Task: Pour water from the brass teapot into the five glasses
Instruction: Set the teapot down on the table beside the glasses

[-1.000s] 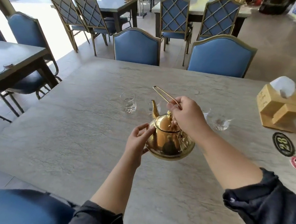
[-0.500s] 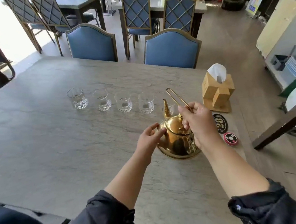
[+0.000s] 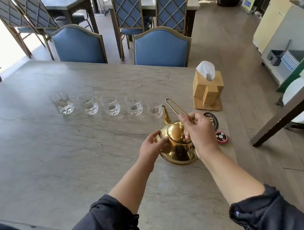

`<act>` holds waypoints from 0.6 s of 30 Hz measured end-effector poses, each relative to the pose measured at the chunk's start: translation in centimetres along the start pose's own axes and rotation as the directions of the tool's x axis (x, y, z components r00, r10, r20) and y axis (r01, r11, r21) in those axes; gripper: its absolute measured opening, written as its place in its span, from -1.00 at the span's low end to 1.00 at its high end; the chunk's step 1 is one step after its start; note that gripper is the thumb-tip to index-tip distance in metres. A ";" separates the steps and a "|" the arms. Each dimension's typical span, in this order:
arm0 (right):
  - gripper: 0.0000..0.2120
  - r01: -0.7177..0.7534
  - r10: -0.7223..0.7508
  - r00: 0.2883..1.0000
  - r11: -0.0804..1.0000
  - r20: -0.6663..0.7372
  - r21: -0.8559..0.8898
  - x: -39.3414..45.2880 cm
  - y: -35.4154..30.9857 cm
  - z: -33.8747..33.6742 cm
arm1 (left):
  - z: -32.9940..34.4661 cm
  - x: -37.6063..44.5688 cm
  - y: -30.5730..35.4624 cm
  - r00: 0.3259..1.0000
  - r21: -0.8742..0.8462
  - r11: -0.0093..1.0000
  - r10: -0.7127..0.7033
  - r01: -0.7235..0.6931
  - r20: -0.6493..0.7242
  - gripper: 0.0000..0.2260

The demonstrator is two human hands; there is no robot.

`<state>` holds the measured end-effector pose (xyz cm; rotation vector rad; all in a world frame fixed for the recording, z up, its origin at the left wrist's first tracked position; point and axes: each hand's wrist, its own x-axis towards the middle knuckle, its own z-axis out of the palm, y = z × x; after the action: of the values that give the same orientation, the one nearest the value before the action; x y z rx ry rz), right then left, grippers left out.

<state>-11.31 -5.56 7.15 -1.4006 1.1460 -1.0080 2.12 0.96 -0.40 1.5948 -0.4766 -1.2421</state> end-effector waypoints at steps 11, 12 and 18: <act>-0.70 -0.006 0.004 1.000 0.998 -0.028 -0.056 -0.9 0.1 -0.4 | 0.2 -0.6 -0.2 1.000 0.085 0.996 -0.005 0.006 -0.010 -0.35; -0.69 -0.014 0.012 1.000 0.997 -0.029 -0.080 -0.9 -0.1 -0.3 | 0.1 -0.8 0.0 1.000 0.116 0.993 -0.001 0.002 -0.007 -0.36; -0.69 -0.087 0.091 0.996 0.982 0.018 -0.167 -1.1 -1.3 -0.6 | -1.2 -1.5 1.5 0.999 0.339 0.940 0.027 -0.037 0.035 -0.58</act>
<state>-11.95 -4.52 8.52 -1.4745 1.2862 -0.8448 2.99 2.10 1.60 1.8500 -0.7669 -1.2067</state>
